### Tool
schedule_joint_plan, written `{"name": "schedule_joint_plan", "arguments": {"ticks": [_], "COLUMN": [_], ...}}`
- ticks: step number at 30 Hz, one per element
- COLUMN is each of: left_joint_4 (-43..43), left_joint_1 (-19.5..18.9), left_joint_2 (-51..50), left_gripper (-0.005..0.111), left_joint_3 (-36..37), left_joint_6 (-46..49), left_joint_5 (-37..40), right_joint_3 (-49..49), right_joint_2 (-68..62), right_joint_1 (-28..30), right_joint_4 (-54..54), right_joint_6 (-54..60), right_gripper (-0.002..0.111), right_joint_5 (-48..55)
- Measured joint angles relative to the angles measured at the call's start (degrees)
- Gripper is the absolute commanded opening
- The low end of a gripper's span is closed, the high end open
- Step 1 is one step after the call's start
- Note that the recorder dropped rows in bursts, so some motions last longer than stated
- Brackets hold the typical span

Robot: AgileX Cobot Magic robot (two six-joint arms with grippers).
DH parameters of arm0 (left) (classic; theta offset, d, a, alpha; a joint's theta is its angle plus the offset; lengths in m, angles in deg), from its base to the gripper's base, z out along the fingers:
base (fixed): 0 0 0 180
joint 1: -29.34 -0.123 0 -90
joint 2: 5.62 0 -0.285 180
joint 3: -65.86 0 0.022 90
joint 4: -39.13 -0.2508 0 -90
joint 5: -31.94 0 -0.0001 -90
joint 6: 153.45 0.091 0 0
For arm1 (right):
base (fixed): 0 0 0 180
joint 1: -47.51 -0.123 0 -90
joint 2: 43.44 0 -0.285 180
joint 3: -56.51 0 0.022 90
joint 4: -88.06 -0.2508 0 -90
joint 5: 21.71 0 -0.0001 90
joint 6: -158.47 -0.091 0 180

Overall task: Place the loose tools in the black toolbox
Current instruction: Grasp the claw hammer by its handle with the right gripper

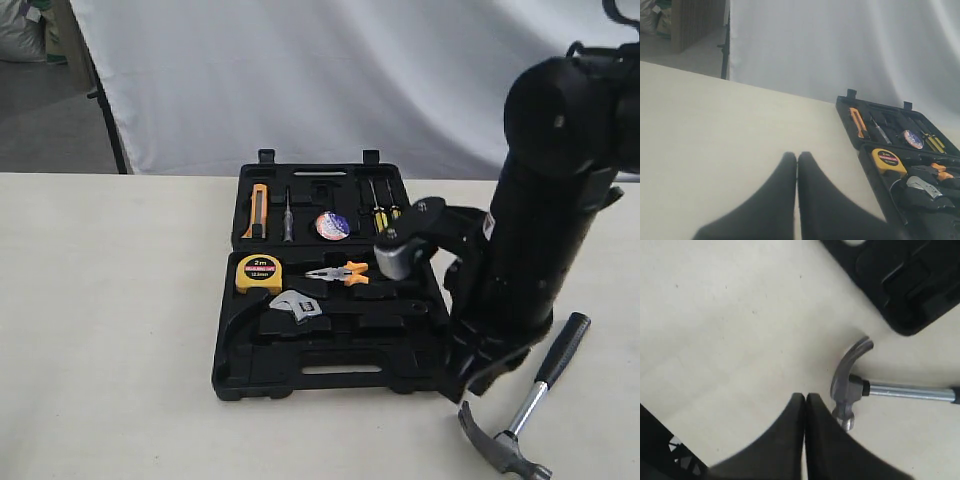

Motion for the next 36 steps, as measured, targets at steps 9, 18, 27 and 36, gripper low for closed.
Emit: {"name": "schedule_joint_plan", "arguments": {"ticks": [9, 18, 27, 36], "left_joint_4": [0.0, 0.0, 0.0, 0.0], "left_joint_1": [0.0, 0.0, 0.0, 0.0], "left_joint_2": [0.0, 0.0, 0.0, 0.0], "left_gripper": [0.001, 0.001, 0.001, 0.001], "left_joint_3": [0.0, 0.0, 0.0, 0.0], "left_joint_6": [0.0, 0.0, 0.0, 0.0], "left_joint_5": [0.0, 0.0, 0.0, 0.0], "right_joint_3": [6.97, 7.18, 7.18, 7.07], "right_joint_2": [0.0, -5.53, -14.73, -21.27], "right_joint_1": [0.0, 0.0, 0.0, 0.0], "right_joint_4": [9.1, 20.2, 26.15, 28.36], "right_joint_6": [3.9, 14.17, 17.78, 18.6], "right_gripper": [0.075, 0.074, 0.074, 0.054], "right_joint_5": [-3.05, -3.26, -8.65, -11.16]}}
